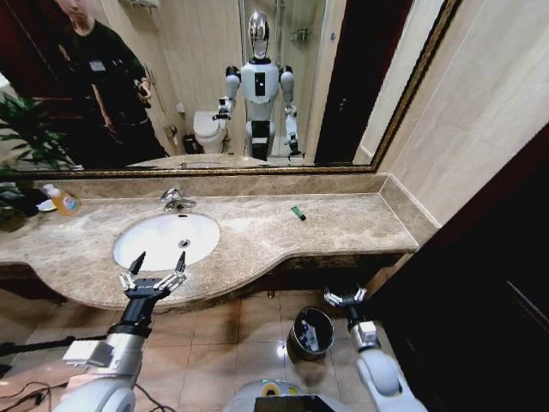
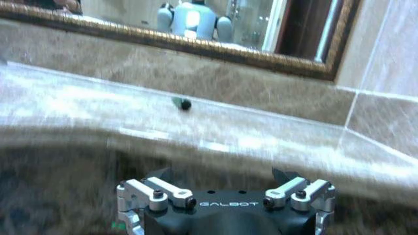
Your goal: Pick up the trash from the sink and place it in the trash bin.
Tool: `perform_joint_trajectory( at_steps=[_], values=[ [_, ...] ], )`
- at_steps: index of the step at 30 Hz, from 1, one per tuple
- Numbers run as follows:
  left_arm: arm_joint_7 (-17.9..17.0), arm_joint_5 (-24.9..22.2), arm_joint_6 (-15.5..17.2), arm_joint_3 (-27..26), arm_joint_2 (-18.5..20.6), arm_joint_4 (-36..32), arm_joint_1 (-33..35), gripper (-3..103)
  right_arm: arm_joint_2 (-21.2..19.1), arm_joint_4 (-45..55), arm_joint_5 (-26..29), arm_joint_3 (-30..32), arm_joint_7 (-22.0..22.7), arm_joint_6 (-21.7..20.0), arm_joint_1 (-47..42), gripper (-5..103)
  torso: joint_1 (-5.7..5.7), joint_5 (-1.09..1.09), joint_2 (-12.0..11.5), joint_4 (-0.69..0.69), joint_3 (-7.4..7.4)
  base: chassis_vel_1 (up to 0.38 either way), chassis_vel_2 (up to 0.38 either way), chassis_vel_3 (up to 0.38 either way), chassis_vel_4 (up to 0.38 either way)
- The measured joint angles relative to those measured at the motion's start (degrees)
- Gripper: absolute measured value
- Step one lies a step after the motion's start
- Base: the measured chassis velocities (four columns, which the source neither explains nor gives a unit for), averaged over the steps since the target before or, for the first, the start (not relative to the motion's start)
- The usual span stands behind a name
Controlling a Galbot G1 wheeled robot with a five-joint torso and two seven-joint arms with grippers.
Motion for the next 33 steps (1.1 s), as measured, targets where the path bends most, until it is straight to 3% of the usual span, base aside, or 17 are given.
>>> perform_joint_trajectory(
  at_steps=[17,33],
  values=[
    [0.0,0.0,0.0,0.0,0.0,0.0,0.0,100,-5.8,4.9,5.1,-4.4,-3.7,-9.9,9.5,100,0.00,0.00,0.0,0.00,0.00,0.000,0.000,0.000,0.000],
    [0.0,0.0,0.0,0.0,0.0,0.0,0.0,100,-9.9,-3.5,12.0,-13.4,-4.5,-15.5,25.4,100,0.00,0.00,0.0,0.00,0.01,0.000,0.000,0.000,0.000]
  ],
)
